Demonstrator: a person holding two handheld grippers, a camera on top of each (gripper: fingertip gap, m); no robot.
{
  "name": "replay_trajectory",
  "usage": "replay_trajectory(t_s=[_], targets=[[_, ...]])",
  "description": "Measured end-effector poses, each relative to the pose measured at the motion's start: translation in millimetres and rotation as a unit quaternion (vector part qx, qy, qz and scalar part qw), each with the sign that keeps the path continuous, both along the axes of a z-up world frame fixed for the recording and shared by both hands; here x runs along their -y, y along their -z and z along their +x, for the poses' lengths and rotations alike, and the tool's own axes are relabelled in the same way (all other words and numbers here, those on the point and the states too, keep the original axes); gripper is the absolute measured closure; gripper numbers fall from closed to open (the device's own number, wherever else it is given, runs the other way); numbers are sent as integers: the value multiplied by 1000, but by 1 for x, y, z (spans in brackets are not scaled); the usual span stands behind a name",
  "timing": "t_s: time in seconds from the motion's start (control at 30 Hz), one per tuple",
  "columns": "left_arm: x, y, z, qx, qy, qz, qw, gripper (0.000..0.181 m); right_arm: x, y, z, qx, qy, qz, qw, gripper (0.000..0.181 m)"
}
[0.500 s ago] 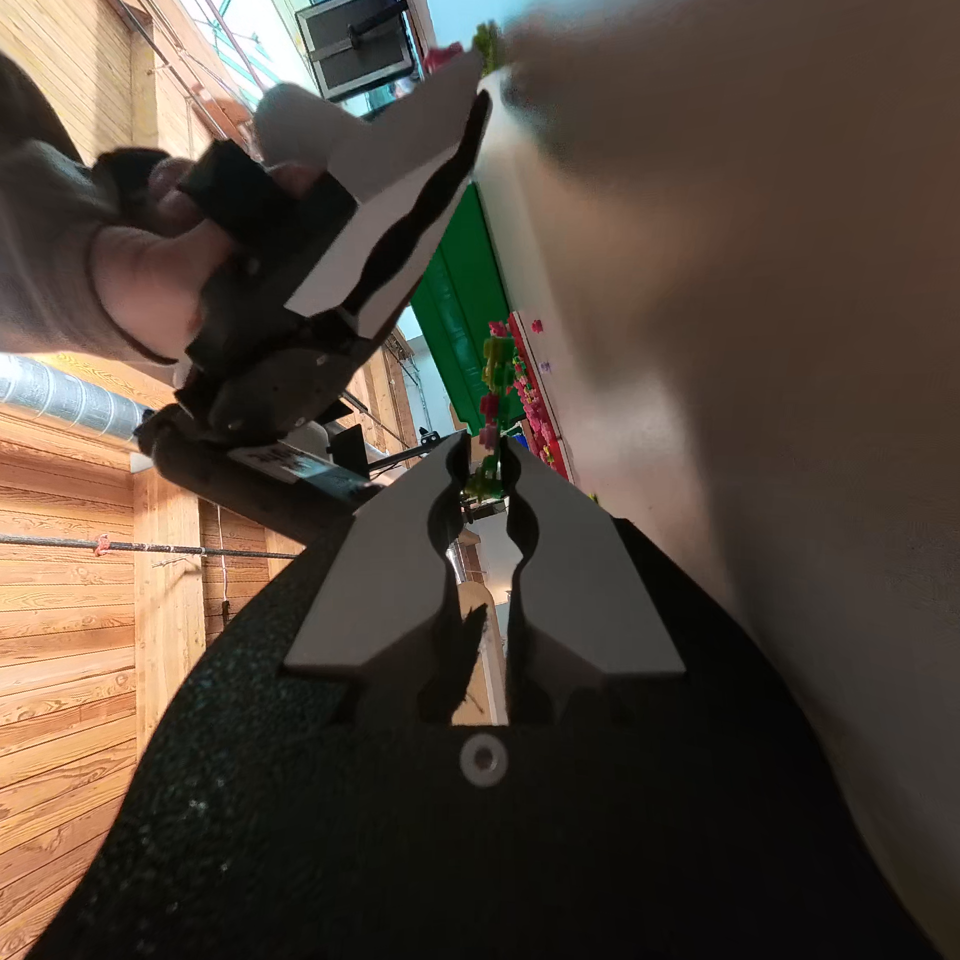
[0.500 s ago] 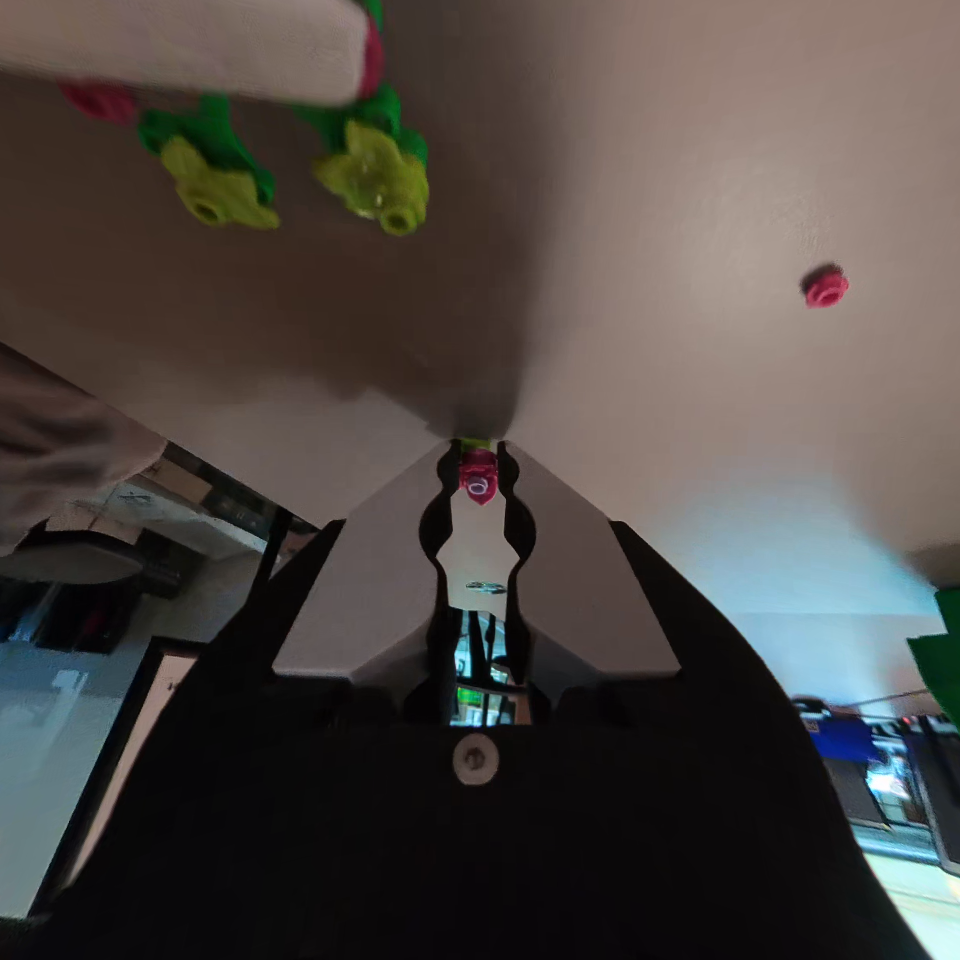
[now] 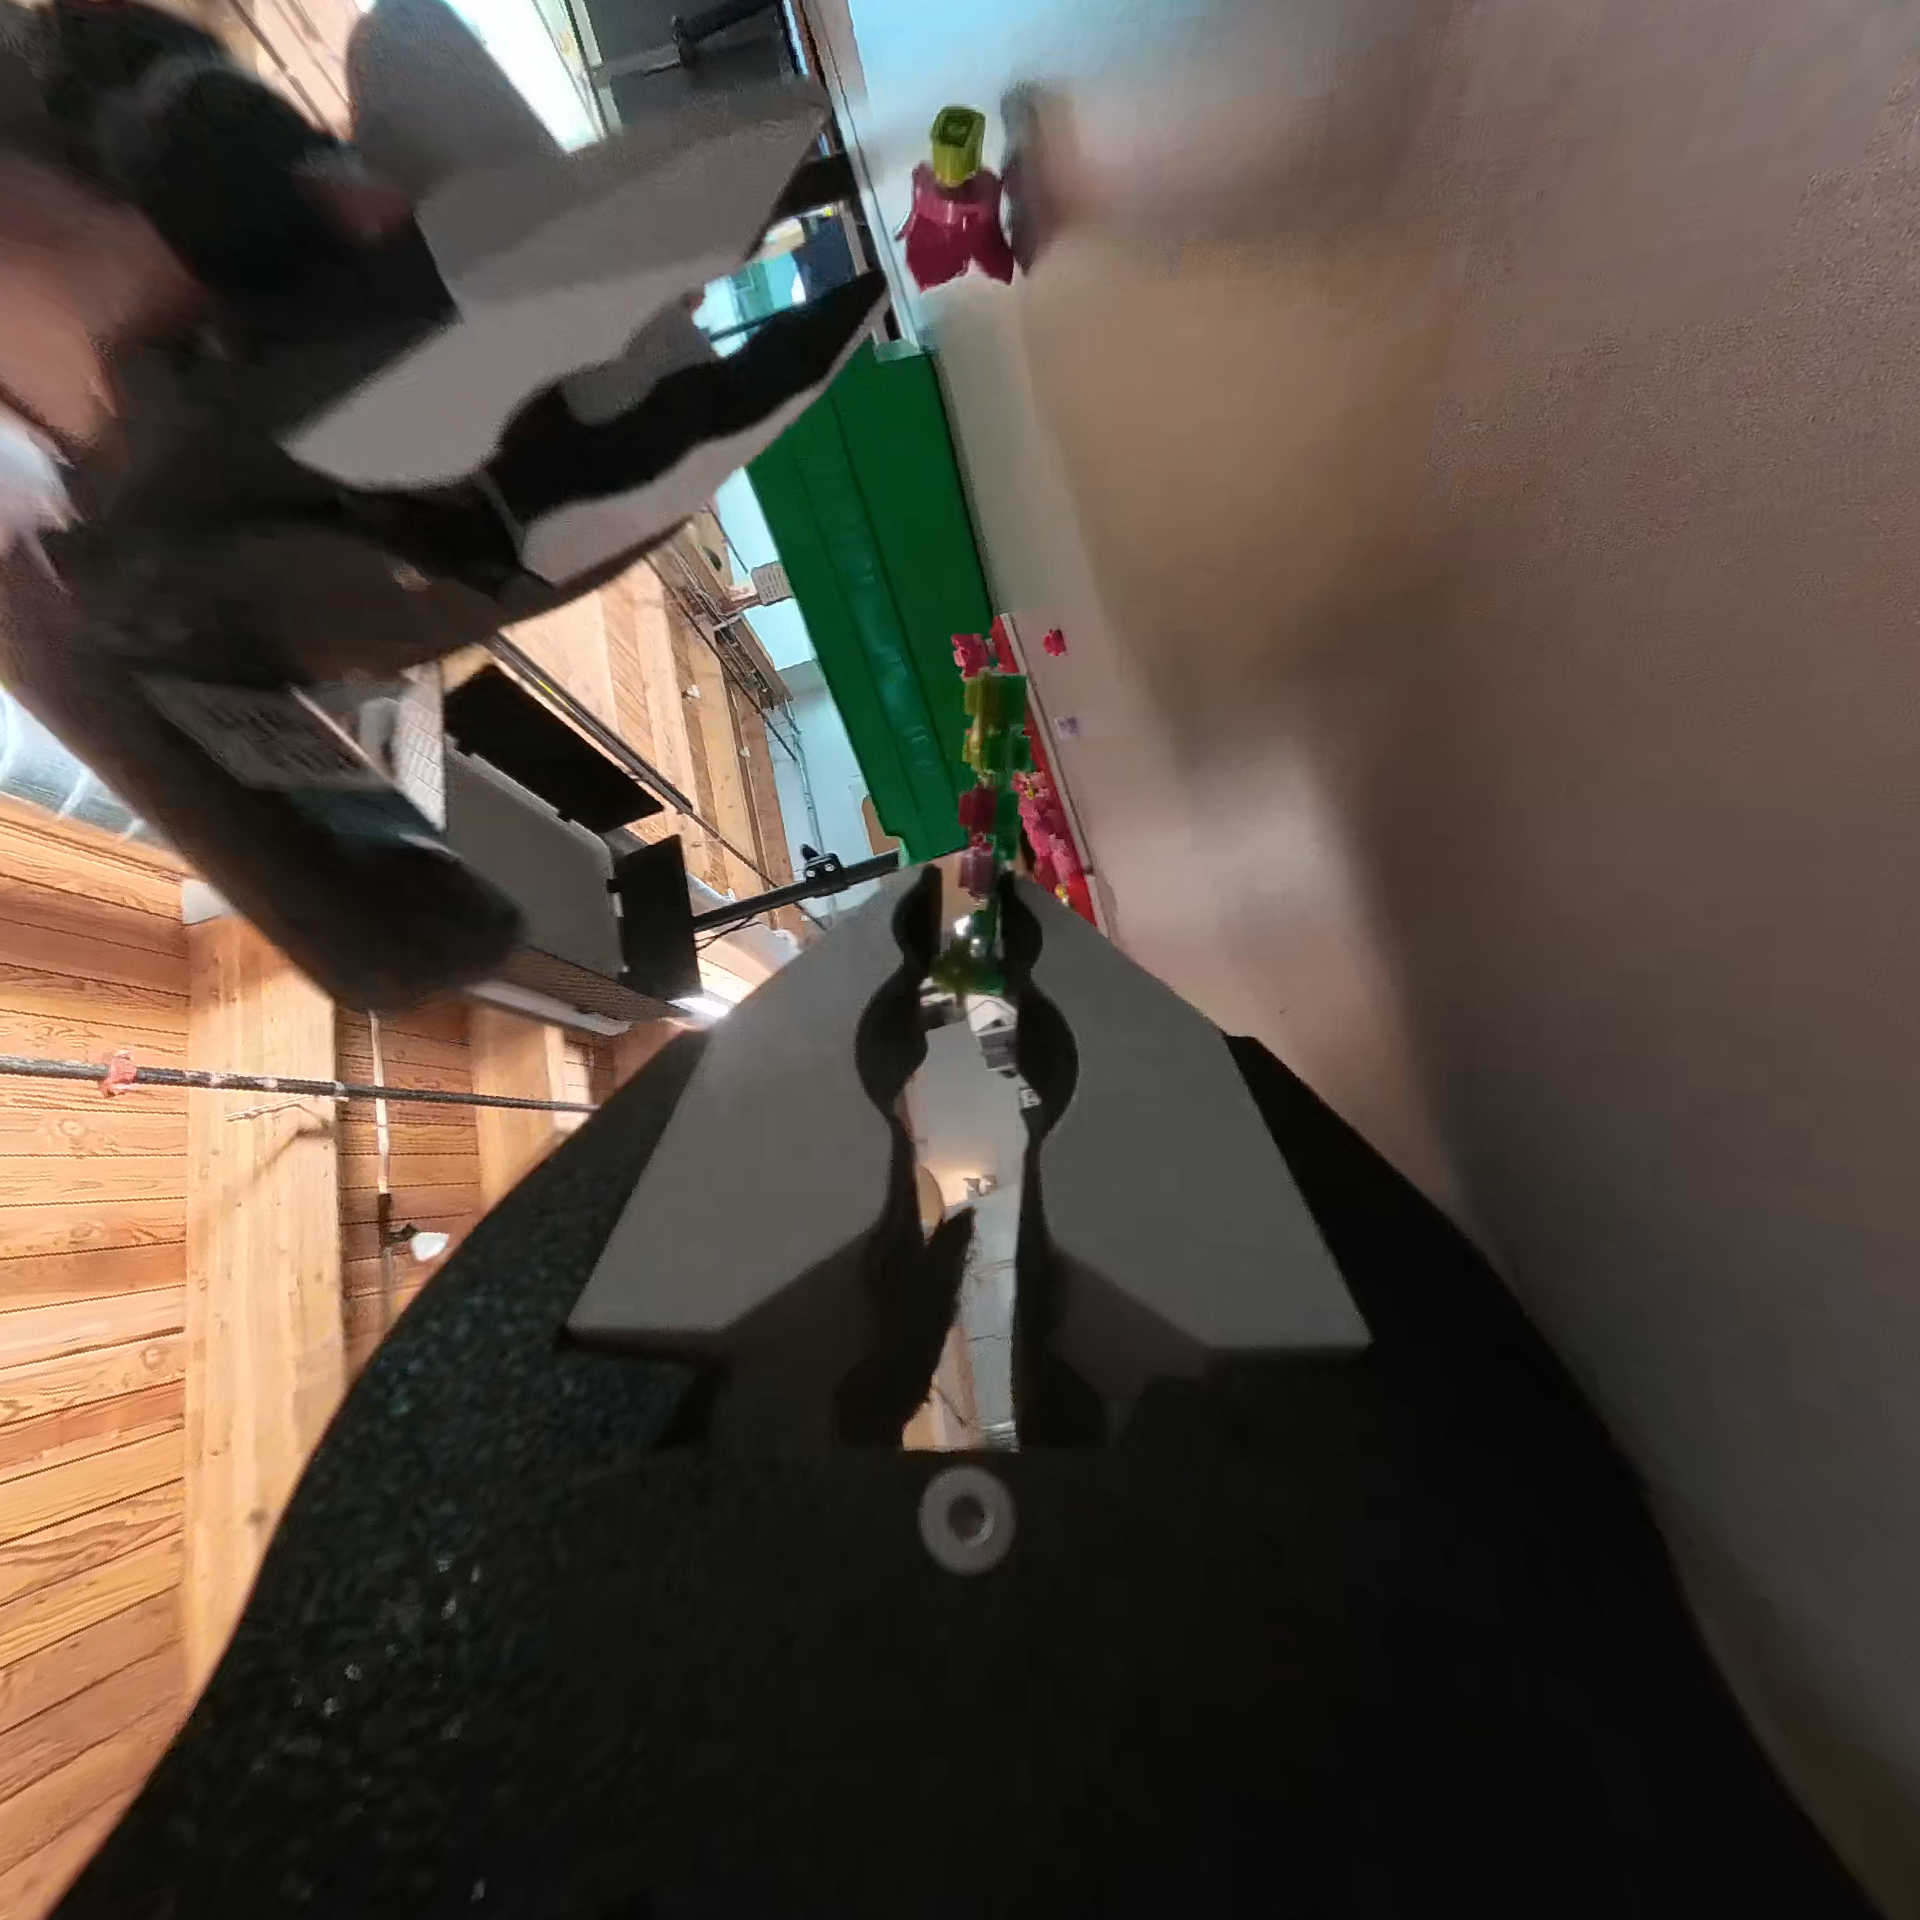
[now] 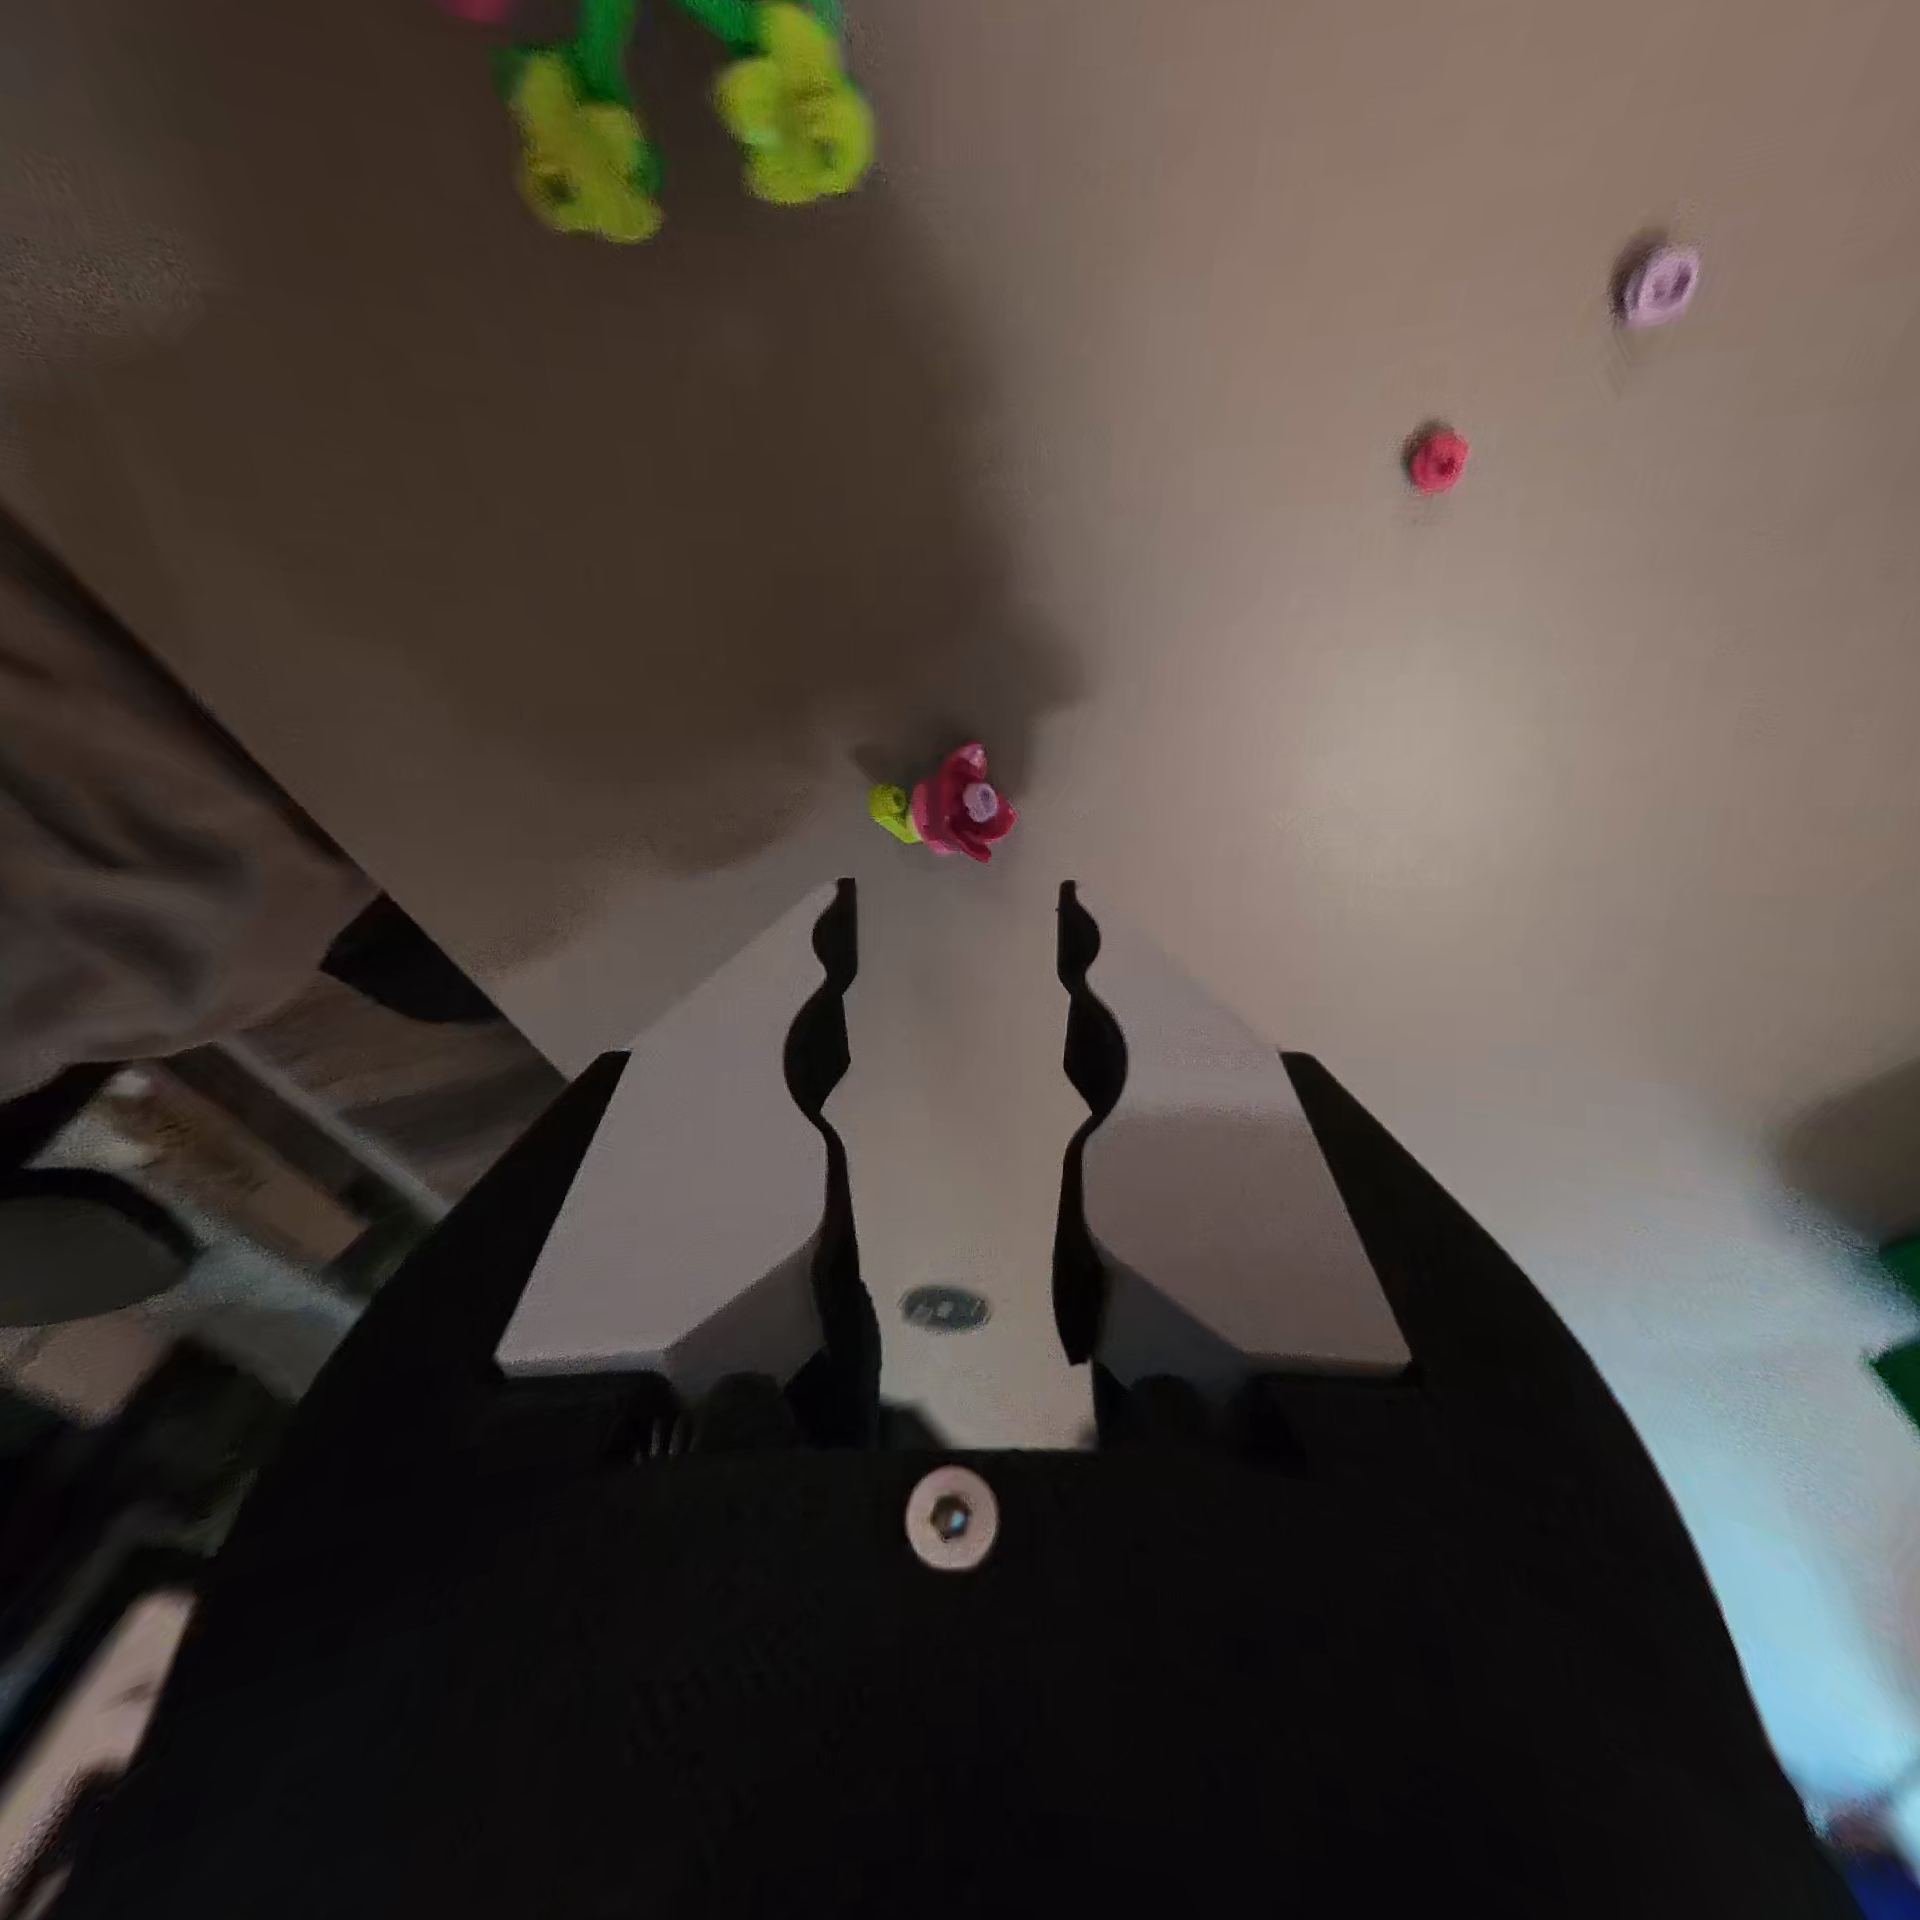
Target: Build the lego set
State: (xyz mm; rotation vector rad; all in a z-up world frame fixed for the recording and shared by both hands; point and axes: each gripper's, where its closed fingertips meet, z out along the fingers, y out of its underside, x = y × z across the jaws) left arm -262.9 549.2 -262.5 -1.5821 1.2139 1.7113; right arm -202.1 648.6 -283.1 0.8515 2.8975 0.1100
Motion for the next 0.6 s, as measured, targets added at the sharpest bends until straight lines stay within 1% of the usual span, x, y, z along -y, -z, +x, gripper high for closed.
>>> replay_trajectory(t_s=[0.07,0.13,0.2,0.27,0.43,0.47,0.53,0.6], targets=[[1,3,-3,29,-4,-1,1000,173,6,-1,9,-38,-69,-77,994,139],[2,6,-5,66,-8,2,998,173,8,1,5,-119,-99,-135,979,133],[2,9,-4,110,-8,6,994,173,14,-1,-2,-215,-122,-199,948,131],[1,12,-2,148,-7,8,989,173,17,-1,-1,-281,-149,-239,917,135],[1,17,-4,185,-13,7,983,173,21,6,4,-368,-244,-227,868,140],[1,17,-5,193,-15,9,981,173,22,7,5,-373,-260,-222,862,141],[1,17,-7,206,-19,12,978,173,22,9,5,-371,-276,-213,861,146],[2,17,-9,211,-22,14,977,173,21,11,4,-359,-276,-213,866,150]])
